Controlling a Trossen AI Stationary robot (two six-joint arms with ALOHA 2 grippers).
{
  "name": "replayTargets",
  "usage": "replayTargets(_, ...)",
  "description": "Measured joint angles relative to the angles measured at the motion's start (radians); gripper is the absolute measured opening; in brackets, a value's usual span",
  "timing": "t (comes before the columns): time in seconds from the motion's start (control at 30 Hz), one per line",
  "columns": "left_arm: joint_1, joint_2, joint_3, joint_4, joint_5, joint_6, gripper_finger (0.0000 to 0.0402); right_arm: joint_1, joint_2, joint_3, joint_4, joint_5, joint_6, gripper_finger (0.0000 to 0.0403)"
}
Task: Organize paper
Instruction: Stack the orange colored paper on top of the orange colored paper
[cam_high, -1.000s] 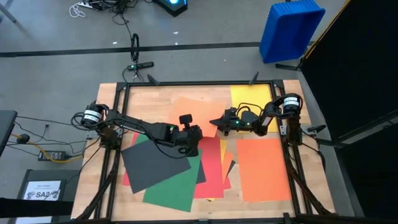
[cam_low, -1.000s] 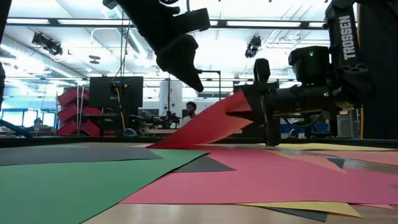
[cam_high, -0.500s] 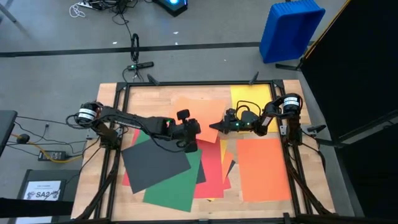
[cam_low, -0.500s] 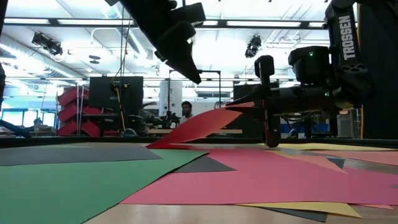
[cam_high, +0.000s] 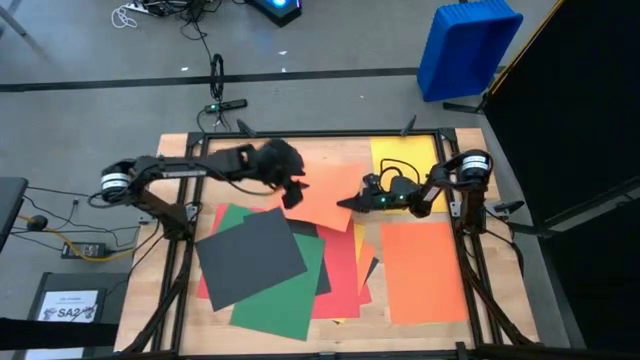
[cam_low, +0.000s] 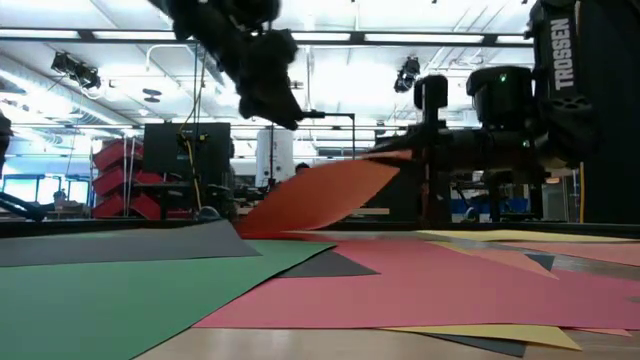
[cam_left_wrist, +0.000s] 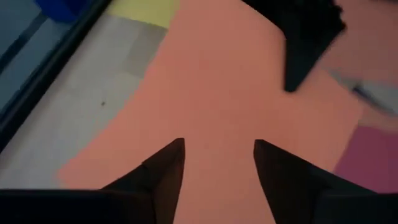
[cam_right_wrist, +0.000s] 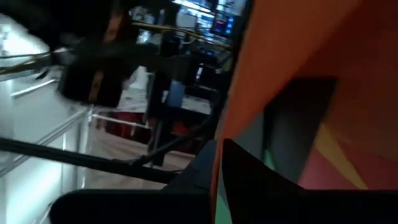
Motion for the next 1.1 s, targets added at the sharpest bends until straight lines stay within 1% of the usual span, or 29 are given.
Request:
replayTargets(0.07, 0.056, -0.045, -0.061, 0.061, 0.064, -0.038, 0.0193, -0.003, -0.038, 0.000, 0.002, -0.004, -0.017, 0.0000)
replayTargets(0.17, 0.140, -0.090, -0.162, 0.163, 0.202, -0.137, 0.0202, -0.011, -0.088, 0.000, 0.001, -0.005, -0.038, 0.0000)
replayTargets(0.3, 0.218, -0.094, -0.301, 0.334, 0.406, -0.281, 0.0210, -0.026, -0.131, 0.000, -0.001, -0.027, -0.050, 0.0000)
replayTargets(0.37, 0.243, -0.090, -0.370, 0.433, 0.462, -0.345, 0.0214, -0.033, -0.142, 0.000, -0.001, -0.051, -0.054, 0.0000)
replayTargets(0.5, 0.304, -0.088, -0.481, 0.560, 0.508, -0.451, 0.0220, -0.035, -0.143, 0.000, -0.004, -0.084, -0.063, 0.0000)
replayTargets(0.63, 0.346, -0.087, -0.547, 0.592, 0.527, -0.479, 0.0228, -0.038, -0.143, 0.000, 0.000, -0.100, -0.068, 0.0000)
replayTargets(0.73, 0.360, -0.087, -0.577, 0.623, 0.532, -0.502, 0.0234, -0.051, -0.154, 0.000, 0.000, -0.099, -0.067, 0.0000)
replayTargets(0.8, 0.363, -0.087, -0.598, 0.674, 0.556, -0.527, 0.0239, -0.064, -0.175, 0.000, 0.000, -0.099, -0.067, 0.0000)
replayTargets(0.93, 0.366, -0.086, -0.625, 0.797, 0.596, -0.583, 0.0247, -0.092, -0.235, 0.000, 0.000, -0.102, -0.073, 0.0000)
replayTargets(1.1, 0.366, -0.086, -0.628, 0.885, 0.636, -0.628, 0.0253, -0.121, -0.316, 0.000, 0.000, -0.109, -0.075, 0.0000)
